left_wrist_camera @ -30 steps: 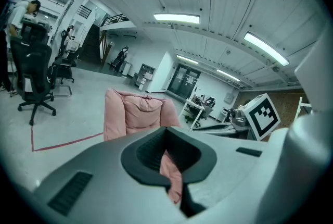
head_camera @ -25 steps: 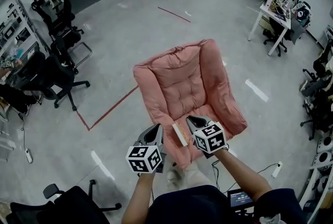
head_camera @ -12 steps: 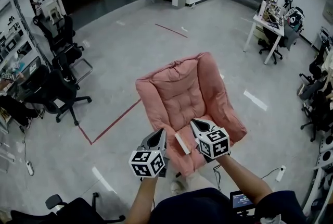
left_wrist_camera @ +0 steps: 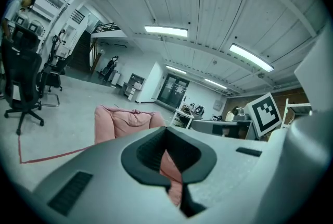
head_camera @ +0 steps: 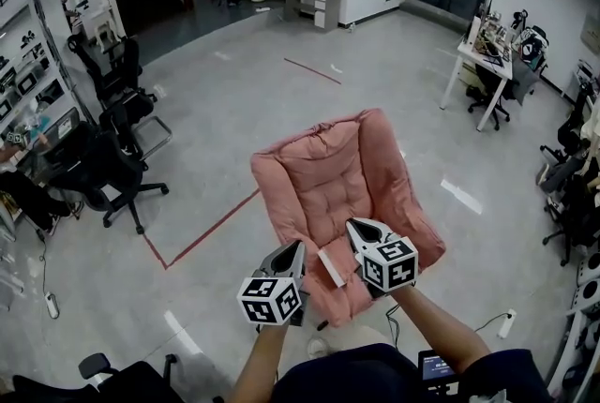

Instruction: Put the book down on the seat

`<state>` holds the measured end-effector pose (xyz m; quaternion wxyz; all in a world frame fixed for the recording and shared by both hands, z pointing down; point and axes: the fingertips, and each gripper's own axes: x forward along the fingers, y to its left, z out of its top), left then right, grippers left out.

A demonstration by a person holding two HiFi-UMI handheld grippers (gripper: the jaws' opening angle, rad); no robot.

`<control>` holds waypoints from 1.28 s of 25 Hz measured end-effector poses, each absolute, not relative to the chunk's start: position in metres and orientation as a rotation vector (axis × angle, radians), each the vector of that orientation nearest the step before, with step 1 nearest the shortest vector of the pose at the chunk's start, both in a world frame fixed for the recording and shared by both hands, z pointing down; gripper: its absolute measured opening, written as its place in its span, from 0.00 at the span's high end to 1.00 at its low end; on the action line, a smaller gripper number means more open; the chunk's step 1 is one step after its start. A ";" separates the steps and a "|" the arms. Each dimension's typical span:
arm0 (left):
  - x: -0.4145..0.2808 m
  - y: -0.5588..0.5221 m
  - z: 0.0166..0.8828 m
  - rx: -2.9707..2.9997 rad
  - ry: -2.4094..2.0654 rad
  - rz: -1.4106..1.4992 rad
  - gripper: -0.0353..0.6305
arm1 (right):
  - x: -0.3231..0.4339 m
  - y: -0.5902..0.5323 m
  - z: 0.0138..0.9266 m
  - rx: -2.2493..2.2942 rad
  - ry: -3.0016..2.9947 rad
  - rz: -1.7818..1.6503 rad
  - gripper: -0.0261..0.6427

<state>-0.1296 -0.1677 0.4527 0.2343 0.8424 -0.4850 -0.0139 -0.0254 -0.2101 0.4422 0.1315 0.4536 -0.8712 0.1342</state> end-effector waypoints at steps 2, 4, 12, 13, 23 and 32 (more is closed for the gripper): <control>-0.129 -0.168 0.448 2.319 -1.341 -0.042 0.94 | -0.026 -0.211 0.439 1.311 -2.541 0.383 0.93; -0.127 -0.168 0.446 2.324 -1.349 -0.043 0.94 | -0.023 -0.211 0.436 1.307 -2.555 0.379 0.93; -0.109 -0.159 0.438 2.320 -1.389 -0.052 0.94 | -0.005 -0.202 0.419 1.293 -2.619 0.374 0.93; -0.105 -0.158 0.436 2.321 -1.391 -0.051 0.94 | -0.001 -0.200 0.417 1.291 -2.624 0.376 0.93; -0.076 -0.134 0.427 2.316 -1.428 -0.043 0.94 | 0.032 -0.181 0.404 1.298 -2.664 0.384 0.93; -0.053 -0.115 0.420 2.330 -1.452 -0.031 0.94 | 0.049 -0.155 0.393 1.279 -2.725 0.386 0.93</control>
